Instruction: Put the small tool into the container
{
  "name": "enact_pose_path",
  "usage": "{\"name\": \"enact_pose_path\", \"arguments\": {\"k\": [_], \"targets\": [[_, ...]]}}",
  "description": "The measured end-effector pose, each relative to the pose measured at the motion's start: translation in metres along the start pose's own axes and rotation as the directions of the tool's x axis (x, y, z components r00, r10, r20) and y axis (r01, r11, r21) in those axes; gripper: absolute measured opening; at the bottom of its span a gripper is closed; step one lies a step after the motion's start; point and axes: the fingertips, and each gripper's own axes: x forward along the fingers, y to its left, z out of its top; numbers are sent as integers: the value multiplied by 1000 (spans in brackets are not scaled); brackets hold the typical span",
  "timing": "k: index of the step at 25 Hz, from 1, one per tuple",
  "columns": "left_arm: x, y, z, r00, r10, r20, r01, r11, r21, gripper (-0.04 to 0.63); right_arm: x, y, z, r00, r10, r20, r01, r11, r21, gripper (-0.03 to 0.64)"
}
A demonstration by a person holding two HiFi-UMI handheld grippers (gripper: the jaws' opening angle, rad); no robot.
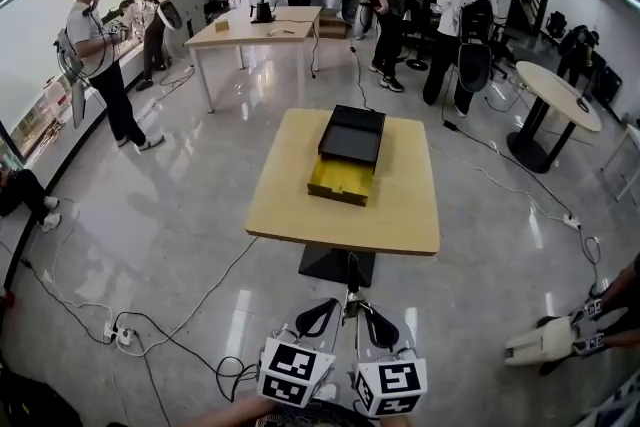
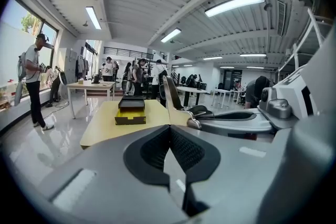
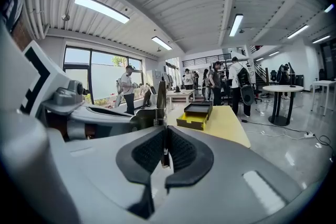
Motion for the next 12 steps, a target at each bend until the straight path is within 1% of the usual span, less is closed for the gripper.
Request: {"name": "enact_pose_path", "arguments": {"k": [3,7,12], "targets": [[16,3,2,1000,8,-9,-8,1000,-1,12,11,-14,1,1000,7,0,-7,1000,7,8],[28,14,4,1000,10,-15,-10,1000,-6,12,27,-20,2,1000,12,-7,-12,1000,4,8],[52,28,10,1000,-11,-18,11,1000,-8,12,53,-29,3,1000,2,-27,-2,1000,0,8]]}}
